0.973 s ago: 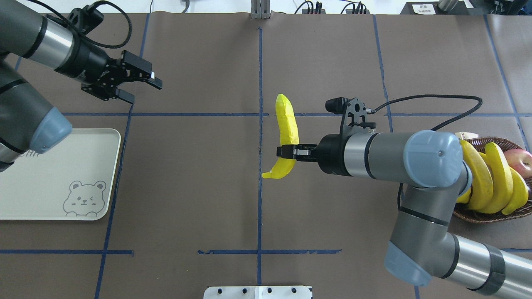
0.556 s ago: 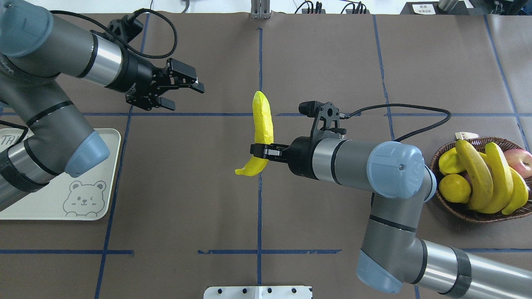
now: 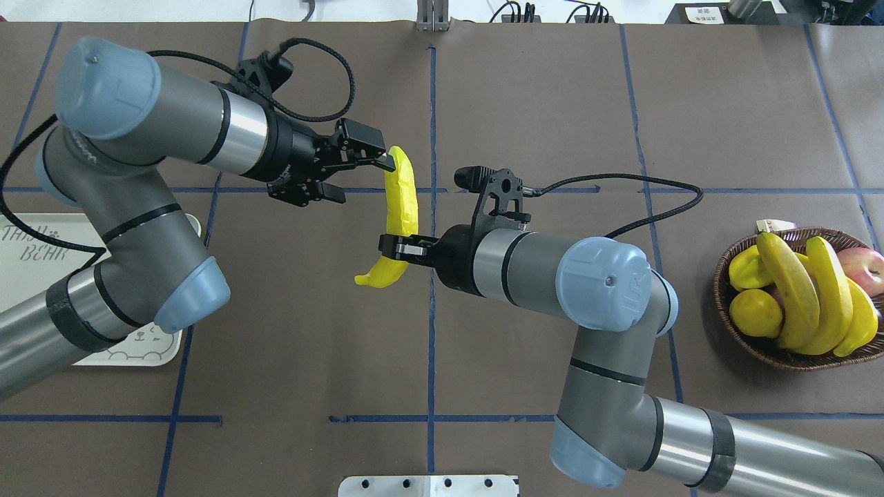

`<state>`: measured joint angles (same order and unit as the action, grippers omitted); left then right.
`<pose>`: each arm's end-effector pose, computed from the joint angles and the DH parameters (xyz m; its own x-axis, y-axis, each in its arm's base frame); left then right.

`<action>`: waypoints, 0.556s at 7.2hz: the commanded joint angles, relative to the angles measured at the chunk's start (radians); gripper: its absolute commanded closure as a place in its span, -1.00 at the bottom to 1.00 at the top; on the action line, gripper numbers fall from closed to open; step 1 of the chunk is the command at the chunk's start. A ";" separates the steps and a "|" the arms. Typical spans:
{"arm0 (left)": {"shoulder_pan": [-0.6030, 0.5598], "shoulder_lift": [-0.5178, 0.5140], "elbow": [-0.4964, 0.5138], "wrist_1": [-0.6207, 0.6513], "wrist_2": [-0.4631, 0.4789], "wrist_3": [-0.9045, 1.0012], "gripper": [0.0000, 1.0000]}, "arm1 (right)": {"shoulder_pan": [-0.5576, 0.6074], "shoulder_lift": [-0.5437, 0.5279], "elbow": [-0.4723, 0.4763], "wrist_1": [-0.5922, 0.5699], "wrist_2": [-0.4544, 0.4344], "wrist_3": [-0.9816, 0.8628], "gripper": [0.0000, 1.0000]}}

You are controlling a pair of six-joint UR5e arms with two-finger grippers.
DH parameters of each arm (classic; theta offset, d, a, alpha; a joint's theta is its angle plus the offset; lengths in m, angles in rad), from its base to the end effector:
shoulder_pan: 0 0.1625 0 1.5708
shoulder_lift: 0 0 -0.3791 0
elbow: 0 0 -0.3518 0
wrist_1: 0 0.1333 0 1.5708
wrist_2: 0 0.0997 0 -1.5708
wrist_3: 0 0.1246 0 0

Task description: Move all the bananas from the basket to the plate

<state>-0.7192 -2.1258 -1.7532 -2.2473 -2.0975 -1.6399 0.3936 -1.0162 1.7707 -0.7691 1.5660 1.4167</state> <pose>0.3914 -0.4367 0.1665 0.1037 -0.1702 -0.9799 0.2036 0.9680 -0.1465 -0.4861 -0.3469 0.1460 0.0729 -0.1359 0.9880 -0.3813 0.9116 0.1535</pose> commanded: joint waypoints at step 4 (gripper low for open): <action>0.064 -0.019 0.001 0.000 0.033 -0.001 -0.42 | -0.018 0.013 -0.010 -0.001 -0.003 0.004 0.89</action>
<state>-0.6575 -2.1449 -1.7520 -2.2473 -2.0653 -1.6413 0.3809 -1.0026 1.7616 -0.7712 1.5632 1.4216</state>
